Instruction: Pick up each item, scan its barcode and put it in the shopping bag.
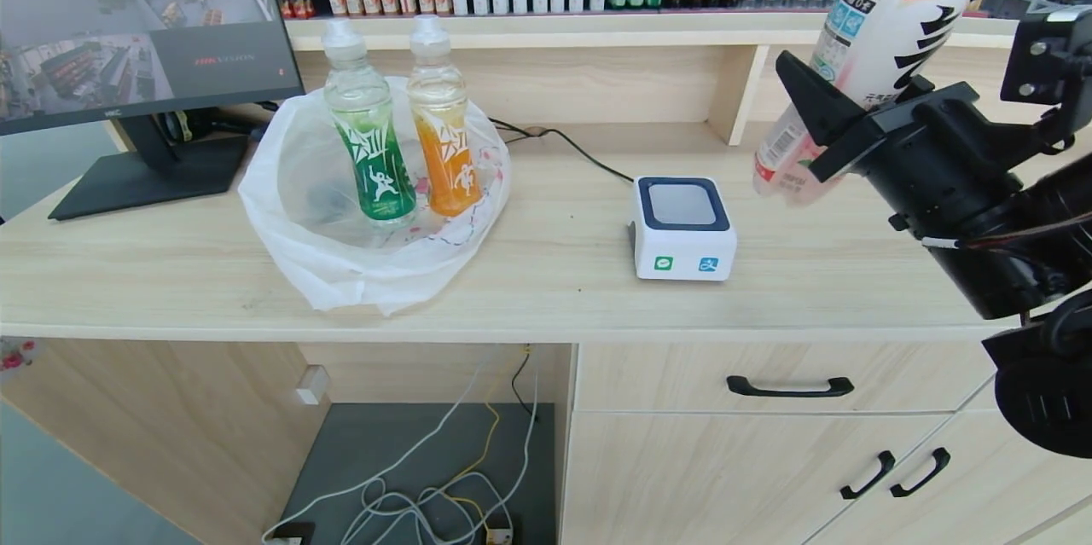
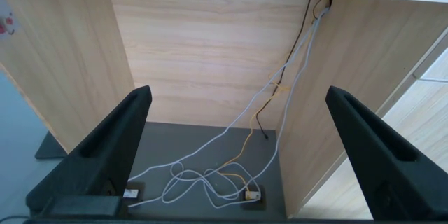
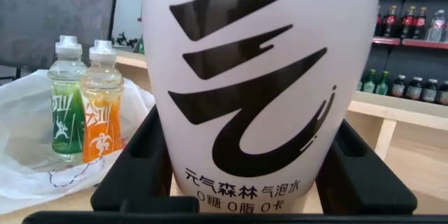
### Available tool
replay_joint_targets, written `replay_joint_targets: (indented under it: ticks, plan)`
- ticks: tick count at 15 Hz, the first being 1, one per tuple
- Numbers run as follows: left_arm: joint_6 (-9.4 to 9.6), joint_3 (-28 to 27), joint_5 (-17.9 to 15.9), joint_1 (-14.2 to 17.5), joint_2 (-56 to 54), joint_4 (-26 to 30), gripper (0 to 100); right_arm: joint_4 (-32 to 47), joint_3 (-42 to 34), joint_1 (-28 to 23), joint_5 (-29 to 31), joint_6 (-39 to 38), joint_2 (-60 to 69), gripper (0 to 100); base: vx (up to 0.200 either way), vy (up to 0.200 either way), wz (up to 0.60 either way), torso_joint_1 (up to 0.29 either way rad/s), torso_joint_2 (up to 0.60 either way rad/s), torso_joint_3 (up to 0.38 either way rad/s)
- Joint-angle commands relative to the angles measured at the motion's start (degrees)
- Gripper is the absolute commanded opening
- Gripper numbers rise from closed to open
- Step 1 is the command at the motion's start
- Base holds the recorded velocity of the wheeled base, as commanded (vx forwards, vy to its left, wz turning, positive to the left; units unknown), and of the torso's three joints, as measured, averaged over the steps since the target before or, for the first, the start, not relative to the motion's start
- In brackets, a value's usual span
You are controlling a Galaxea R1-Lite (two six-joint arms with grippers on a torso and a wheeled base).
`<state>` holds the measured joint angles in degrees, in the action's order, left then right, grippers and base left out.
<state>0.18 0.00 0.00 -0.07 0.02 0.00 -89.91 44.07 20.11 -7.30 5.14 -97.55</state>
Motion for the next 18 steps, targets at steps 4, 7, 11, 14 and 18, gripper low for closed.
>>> replay_joint_targets:
  ticks: [4,7,11,14,18]
  plan:
    - [-0.09,0.0,0.0,0.07,-0.02,0.0,100,-0.09,0.84,-0.69,2.82,-0.75,0.78,0,0.0,0.0,0.0,0.0,0.0,0.0]
    - [-0.09,0.0,0.0,0.07,-0.02,0.0,100,-0.09,-1.88,-0.6,2.47,-1.01,0.52,0,0.0,0.067,0.0,0.001,0.0,-0.001]
    - [-0.27,0.0,0.0,0.07,-0.02,0.0,100,-0.09,-0.91,-0.51,1.94,-1.1,-2.12,0,0.0,0.2,0.0,0.0,0.0,0.0]
    - [-0.27,0.0,0.0,0.07,-0.02,0.0,100,-0.09,-1.09,-0.69,1.94,-2.33,-1.94,0,0.0,0.2,0.0,0.004,0.0,0.004]
    - [-0.27,0.0,0.0,0.07,-0.02,0.0,100,-0.09,-1.09,-0.6,1.33,-2.33,-1.68,0,0.0,0.2,0.0,0.0,0.0,0.01]
